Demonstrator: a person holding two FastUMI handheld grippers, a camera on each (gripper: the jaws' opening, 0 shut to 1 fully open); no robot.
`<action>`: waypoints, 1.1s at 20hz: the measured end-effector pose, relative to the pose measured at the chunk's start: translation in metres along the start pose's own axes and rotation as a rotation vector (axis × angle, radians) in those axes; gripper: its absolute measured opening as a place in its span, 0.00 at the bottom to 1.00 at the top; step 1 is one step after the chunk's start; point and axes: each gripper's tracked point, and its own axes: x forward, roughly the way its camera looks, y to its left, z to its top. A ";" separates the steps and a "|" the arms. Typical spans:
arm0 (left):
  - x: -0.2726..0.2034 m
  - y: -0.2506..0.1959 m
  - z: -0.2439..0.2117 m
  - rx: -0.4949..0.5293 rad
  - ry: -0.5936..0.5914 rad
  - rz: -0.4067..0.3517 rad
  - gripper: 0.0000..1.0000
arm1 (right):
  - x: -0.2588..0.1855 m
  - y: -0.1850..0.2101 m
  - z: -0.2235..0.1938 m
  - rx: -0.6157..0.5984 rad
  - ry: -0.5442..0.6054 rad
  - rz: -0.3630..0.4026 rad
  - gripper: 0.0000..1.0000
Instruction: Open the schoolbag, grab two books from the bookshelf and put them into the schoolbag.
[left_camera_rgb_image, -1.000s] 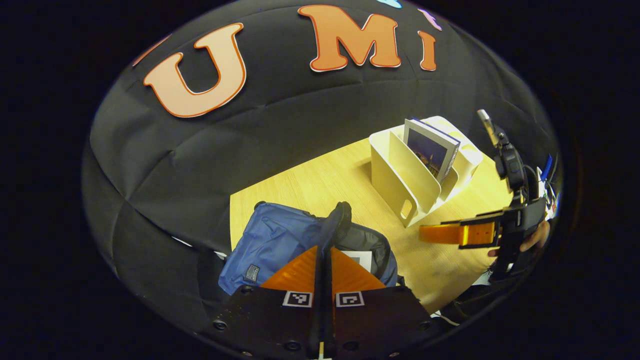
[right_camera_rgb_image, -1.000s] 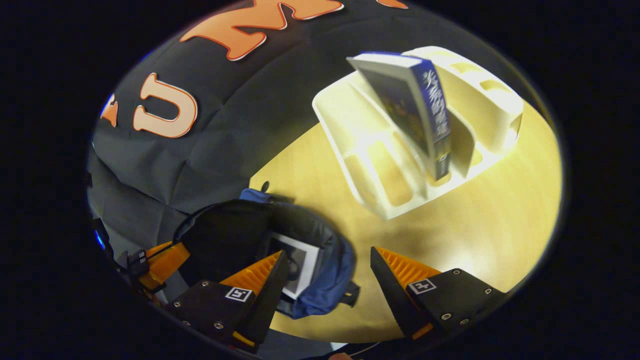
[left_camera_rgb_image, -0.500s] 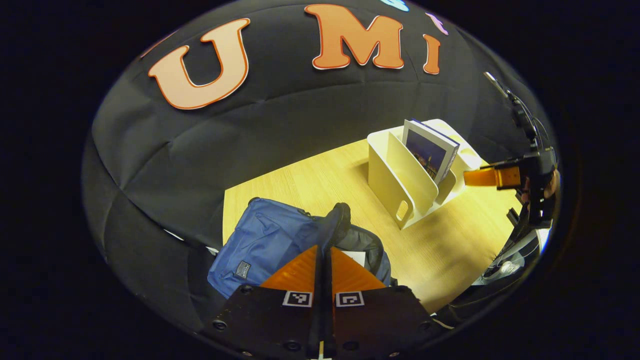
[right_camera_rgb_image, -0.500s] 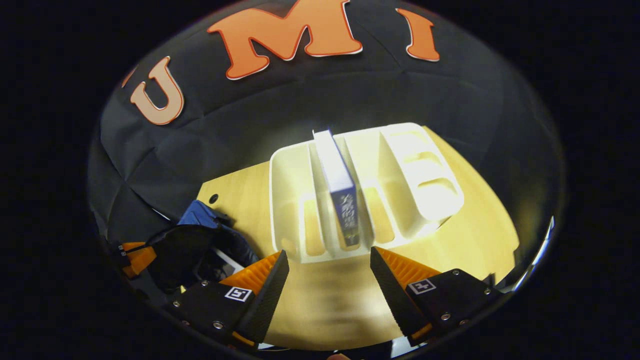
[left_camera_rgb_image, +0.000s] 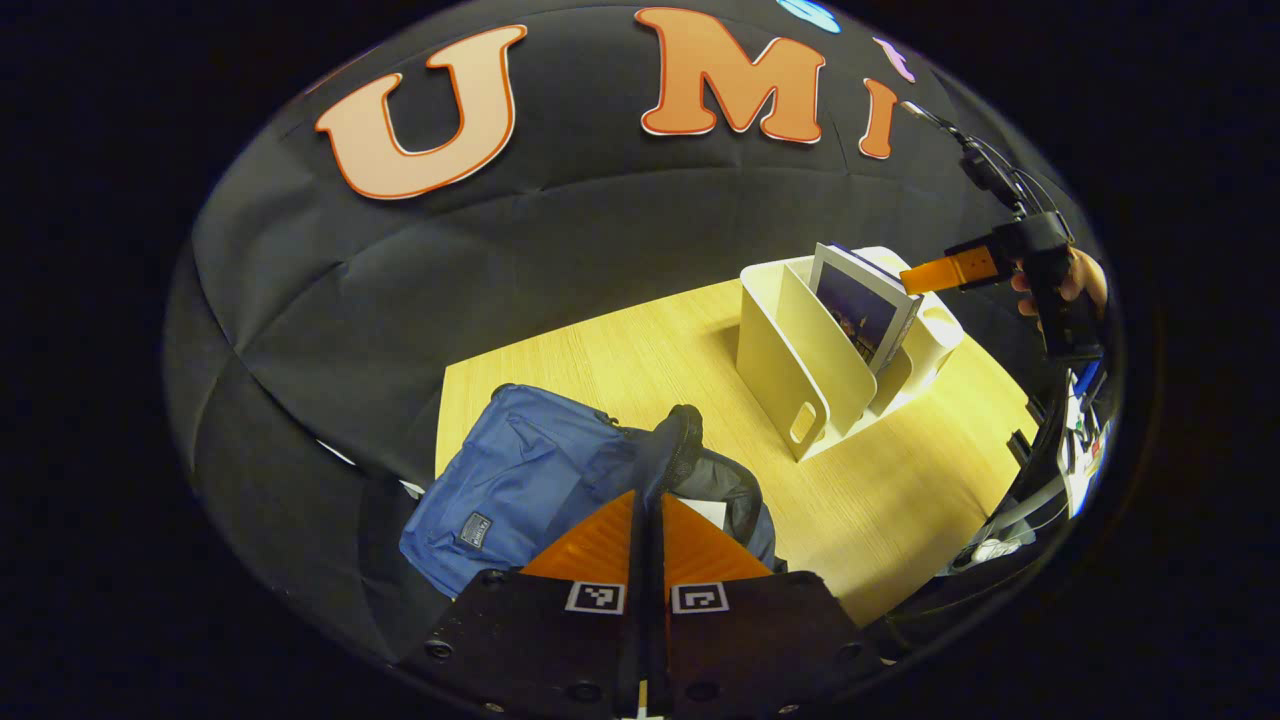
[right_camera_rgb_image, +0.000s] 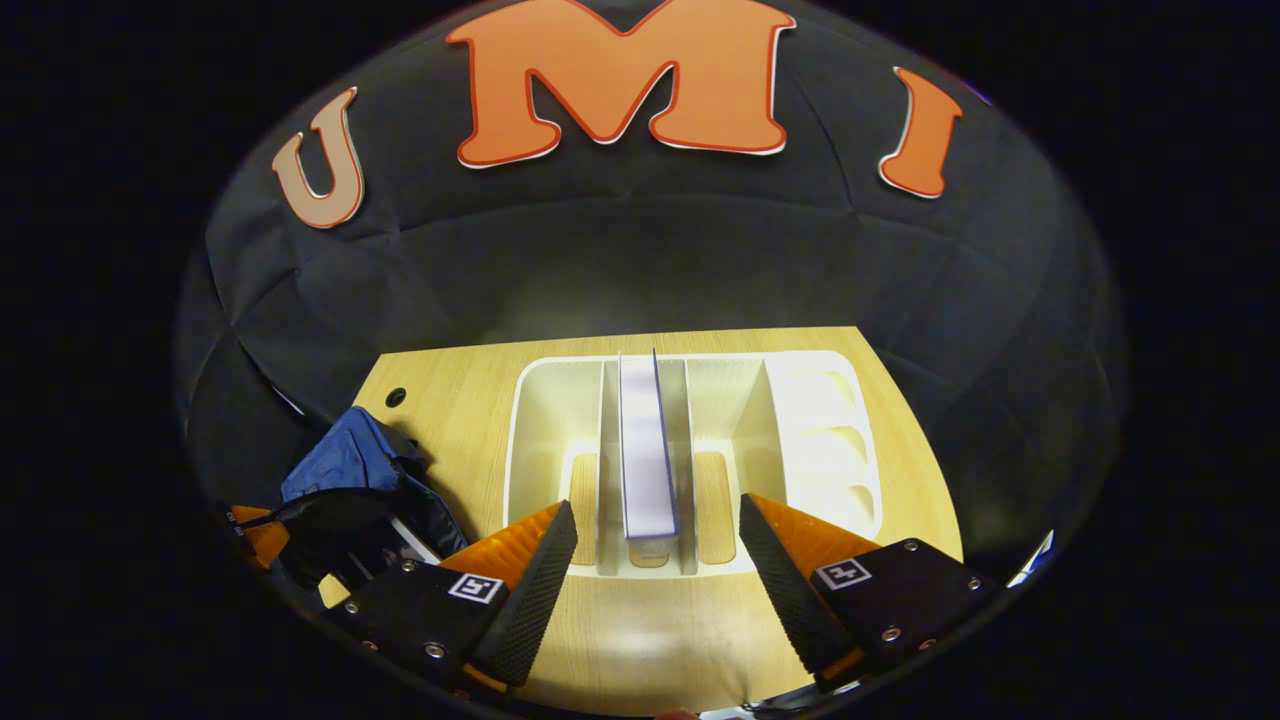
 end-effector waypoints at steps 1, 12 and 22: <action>0.001 0.001 -0.003 -0.010 0.002 -0.001 0.03 | 0.008 0.000 0.008 -0.011 0.014 0.007 0.97; 0.010 0.005 -0.015 -0.086 0.036 0.004 0.03 | 0.081 0.007 -0.002 -0.042 0.287 0.031 0.57; 0.010 0.004 -0.015 -0.089 0.028 -0.014 0.03 | 0.058 0.006 0.005 0.045 0.296 0.048 0.24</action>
